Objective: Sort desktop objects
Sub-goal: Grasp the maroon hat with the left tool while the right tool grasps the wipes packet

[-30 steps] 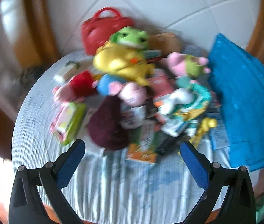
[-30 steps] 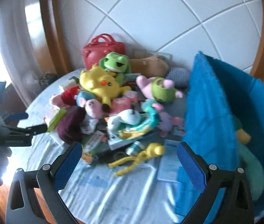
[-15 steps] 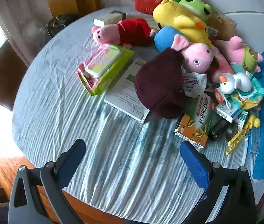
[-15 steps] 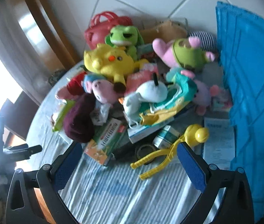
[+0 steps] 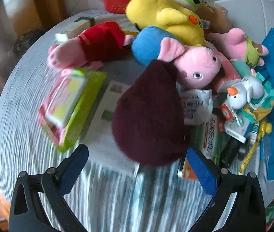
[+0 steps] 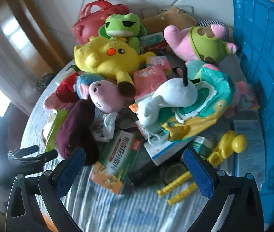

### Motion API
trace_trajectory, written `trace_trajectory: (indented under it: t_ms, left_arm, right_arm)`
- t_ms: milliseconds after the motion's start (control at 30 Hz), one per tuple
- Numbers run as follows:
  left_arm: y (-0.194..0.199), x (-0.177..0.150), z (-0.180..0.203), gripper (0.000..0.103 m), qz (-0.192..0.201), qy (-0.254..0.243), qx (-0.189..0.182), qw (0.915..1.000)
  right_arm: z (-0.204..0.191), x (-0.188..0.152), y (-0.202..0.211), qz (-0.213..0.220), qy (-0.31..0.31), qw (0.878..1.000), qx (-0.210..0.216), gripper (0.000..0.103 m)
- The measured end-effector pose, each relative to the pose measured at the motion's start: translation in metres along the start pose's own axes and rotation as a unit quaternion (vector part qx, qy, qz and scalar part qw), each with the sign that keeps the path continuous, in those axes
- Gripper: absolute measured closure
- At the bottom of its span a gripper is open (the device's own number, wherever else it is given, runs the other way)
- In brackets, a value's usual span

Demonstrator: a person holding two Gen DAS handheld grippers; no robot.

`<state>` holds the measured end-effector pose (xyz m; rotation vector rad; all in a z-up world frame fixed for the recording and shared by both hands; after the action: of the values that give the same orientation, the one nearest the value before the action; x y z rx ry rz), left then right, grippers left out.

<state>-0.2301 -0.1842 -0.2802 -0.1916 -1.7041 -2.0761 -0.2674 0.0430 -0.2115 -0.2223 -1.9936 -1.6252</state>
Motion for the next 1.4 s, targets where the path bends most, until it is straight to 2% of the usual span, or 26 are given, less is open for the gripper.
trace_trajectory:
  t_ms: [167, 300, 367, 400, 467, 500, 533, 600, 733, 767, 800, 867, 933, 1033, 1067, 1133, 1167, 1233, 1267, 1400]
  left_arm:
    - [-0.028, 0.012, 0.003, 0.000, 0.001, -0.002, 0.007, 1.0000]
    - [-0.056, 0.008, 0.008, 0.000, -0.023, 0.006, -0.002, 0.9997]
    - [-0.069, 0.001, 0.007, 0.000, -0.040, 0.011, 0.004, 0.9991]
    - [-0.073, -0.002, 0.006, 0.007, -0.045, 0.013, 0.005, 0.9989]
    - [-0.070, -0.005, 0.005, 0.030, -0.042, 0.018, -0.003, 0.9989]
    - [-0.067, -0.007, 0.005, 0.048, -0.041, 0.021, -0.009, 0.9989]
    - [-0.060, -0.007, 0.004, 0.052, -0.039, 0.026, -0.016, 0.9988]
    - [-0.044, -0.006, -0.004, 0.058, -0.024, 0.024, -0.005, 0.9994]
    - [-0.007, -0.003, -0.022, 0.058, 0.009, 0.010, 0.029, 0.9995]
    - [-0.001, -0.002, -0.027, 0.058, 0.015, 0.009, 0.037, 0.9992]
    - [0.003, -0.001, -0.032, 0.058, 0.018, 0.009, 0.042, 0.9989]
    - [0.006, -0.002, -0.042, 0.058, 0.018, 0.014, 0.045, 0.9987]
    - [-0.002, -0.007, -0.048, 0.058, 0.010, 0.016, 0.045, 0.9988]
    - [-0.013, -0.014, -0.052, 0.058, -0.001, 0.023, 0.038, 0.9990]
    - [-0.016, -0.016, -0.053, 0.058, -0.004, 0.025, 0.035, 0.9991]
    - [-0.021, -0.019, -0.054, 0.058, -0.006, 0.028, 0.029, 0.9992]
    - [-0.024, -0.020, -0.054, 0.058, -0.008, 0.029, 0.024, 0.9993]
    - [-0.025, -0.022, -0.054, 0.058, -0.008, 0.030, 0.016, 0.9994]
    - [-0.025, -0.023, -0.053, 0.058, -0.007, 0.029, 0.014, 0.9995]
    - [-0.017, -0.022, -0.048, 0.058, 0.002, 0.024, 0.011, 0.9996]
  right_arm:
    - [-0.011, 0.005, -0.021, -0.010, -0.002, 1.000, -0.003, 0.000]
    - [-0.018, 0.010, -0.037, -0.017, -0.003, 1.000, -0.005, 0.000]
    - [-0.016, 0.009, -0.044, -0.023, 0.001, 1.000, -0.005, 0.000]
    - [-0.015, 0.008, -0.049, -0.028, 0.003, 1.000, -0.006, 0.000]
    - [-0.016, 0.007, -0.057, -0.035, 0.010, 0.999, -0.005, 0.000]
    - [-0.018, 0.006, -0.060, -0.037, 0.013, 0.999, -0.002, 0.000]
    - [-0.021, 0.006, -0.064, -0.038, 0.017, 0.999, 0.002, 0.000]
    - [-0.033, 0.006, -0.069, -0.038, 0.028, 0.999, 0.016, 0.000]
    - [-0.066, 0.007, -0.084, -0.040, 0.059, 0.997, 0.042, 0.003]
    - [-0.073, 0.007, -0.090, -0.041, 0.067, 0.996, 0.041, 0.016]
    - [-0.081, 0.007, -0.096, -0.043, 0.075, 0.995, 0.041, 0.044]
    - [-0.090, 0.009, -0.112, -0.047, 0.082, 0.995, 0.027, 0.070]
    - [-0.094, 0.013, -0.127, -0.050, 0.083, 0.995, 0.008, 0.070]
    - [-0.097, 0.017, -0.145, -0.056, 0.079, 0.995, -0.010, 0.055]
    - [-0.098, 0.016, -0.151, -0.058, 0.082, 0.995, -0.016, 0.037]
    - [-0.101, 0.013, -0.161, -0.066, 0.086, 0.994, -0.020, 0.009]
    - [-0.102, 0.011, -0.165, -0.070, 0.087, 0.994, -0.020, 0.009]
    - [-0.106, 0.010, -0.165, -0.053, 0.114, 0.991, -0.045, 0.043]
    - [-0.107, 0.010, -0.164, -0.048, 0.120, 0.990, -0.050, 0.068]
    - [-0.109, 0.004, -0.155, -0.053, 0.108, 0.993, -0.024, 0.075]
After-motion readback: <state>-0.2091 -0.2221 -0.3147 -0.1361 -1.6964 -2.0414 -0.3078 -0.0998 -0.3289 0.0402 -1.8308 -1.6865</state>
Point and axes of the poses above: each gripper's, at about its wrist camera, not at the fingertips, and y roughly against the way its jaws point, z to its right, x to its top, the point moved 9 cm from there along -y, roughly the way its jaws point, and after that the axes turned 9 degrees about -x, right-handed, at the moved point
